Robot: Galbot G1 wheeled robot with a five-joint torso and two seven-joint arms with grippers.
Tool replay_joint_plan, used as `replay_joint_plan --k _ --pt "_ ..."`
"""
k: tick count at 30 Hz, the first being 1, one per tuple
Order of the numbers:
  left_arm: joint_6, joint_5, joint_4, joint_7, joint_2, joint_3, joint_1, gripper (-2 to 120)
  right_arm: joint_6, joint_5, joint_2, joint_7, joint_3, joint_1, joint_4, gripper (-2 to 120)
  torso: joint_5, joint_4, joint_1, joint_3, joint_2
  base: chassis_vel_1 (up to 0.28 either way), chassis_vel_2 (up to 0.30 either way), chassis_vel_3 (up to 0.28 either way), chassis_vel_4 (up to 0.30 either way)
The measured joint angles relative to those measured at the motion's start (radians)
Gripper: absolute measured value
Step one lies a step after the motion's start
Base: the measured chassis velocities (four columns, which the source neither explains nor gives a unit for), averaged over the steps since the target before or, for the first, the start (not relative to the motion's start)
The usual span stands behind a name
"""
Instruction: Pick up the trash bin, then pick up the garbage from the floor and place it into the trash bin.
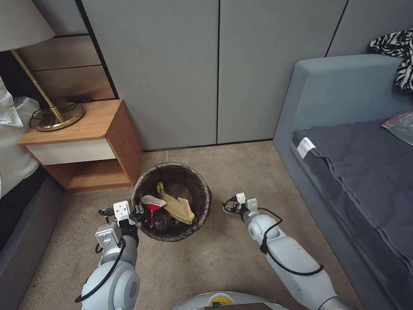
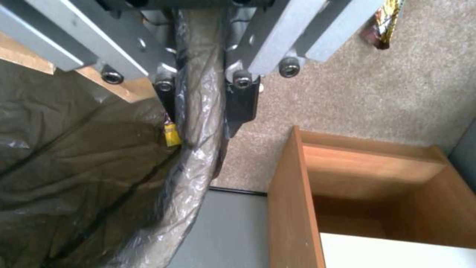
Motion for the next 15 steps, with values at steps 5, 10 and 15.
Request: replay_joint_plan --k 5,10,15 --pt "-0.001 0.003 -0.002 0.0 0.0 0.0 0.005 4 0.021 -0.017 0.01 -0.006 0.007 0.009 -0.049 100 0.0 0.0 0.0 0.0 0.0 0.0 0.0 0.0 0.0" --pt "-0.001 0.004 -0.004 0.0 0.0 -0.001 0.006 4 0.045 -0.03 0.014 -0.012 0.014 0.012 -0.089 100 0.0 -0.0001 0.0 0.0 0.0 0.0 0.0 0.0 0.0" --pt "-0.001 0.005 -0.004 0.0 0.0 0.001 0.007 4 0.058 -0.036 0.016 -0.018 0.016 0.014 -0.106 100 0.0 0.0 0.0 0.0 0.0 0.0 0.0 0.0 0.0"
